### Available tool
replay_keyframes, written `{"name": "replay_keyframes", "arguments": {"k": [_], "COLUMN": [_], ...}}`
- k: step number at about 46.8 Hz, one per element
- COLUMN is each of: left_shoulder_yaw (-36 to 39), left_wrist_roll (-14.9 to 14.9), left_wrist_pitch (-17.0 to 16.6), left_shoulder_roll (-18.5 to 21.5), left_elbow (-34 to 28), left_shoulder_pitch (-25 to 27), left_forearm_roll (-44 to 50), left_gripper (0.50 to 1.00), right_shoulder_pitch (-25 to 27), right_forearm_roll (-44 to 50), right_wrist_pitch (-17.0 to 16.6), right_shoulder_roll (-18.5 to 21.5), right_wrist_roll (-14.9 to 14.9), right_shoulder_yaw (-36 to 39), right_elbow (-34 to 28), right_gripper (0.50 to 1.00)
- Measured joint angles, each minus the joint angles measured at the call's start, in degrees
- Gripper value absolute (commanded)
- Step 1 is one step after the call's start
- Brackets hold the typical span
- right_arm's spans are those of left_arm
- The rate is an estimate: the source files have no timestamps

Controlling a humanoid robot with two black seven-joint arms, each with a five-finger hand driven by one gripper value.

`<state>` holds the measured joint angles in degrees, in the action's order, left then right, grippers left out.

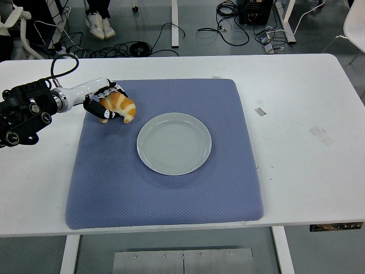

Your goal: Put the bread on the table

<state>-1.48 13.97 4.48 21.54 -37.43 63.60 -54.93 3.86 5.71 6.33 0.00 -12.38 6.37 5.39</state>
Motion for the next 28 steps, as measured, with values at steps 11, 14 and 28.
{"name": "replay_keyframes", "arguments": {"k": [11, 14, 28], "left_shoulder_yaw": [-0.09, -0.09, -0.38], "left_wrist_roll": [0.0, 0.0, 0.0], "left_wrist_pitch": [0.07, 0.08, 0.16], "left_shoulder_roll": [-0.01, -0.01, -0.01], "left_elbow": [0.0, 0.0, -0.08], "left_shoulder_pitch": [0.04, 0.06, 0.05], "left_forearm_roll": [0.17, 0.17, 0.96], "left_gripper": [0.555, 0.557, 0.683], "right_shoulder_pitch": [0.0, 0.0, 0.01], "right_forearm_roll": [0.0, 0.0, 0.0], "right_wrist_pitch": [0.0, 0.0, 0.0], "right_shoulder_roll": [0.0, 0.0, 0.0], "right_wrist_roll": [0.0, 0.0, 0.0], "right_shoulder_yaw": [-0.01, 0.0, -0.03], "right_elbow": [0.02, 0.0, -0.01], "right_gripper": [1.0, 1.0, 1.0]}}
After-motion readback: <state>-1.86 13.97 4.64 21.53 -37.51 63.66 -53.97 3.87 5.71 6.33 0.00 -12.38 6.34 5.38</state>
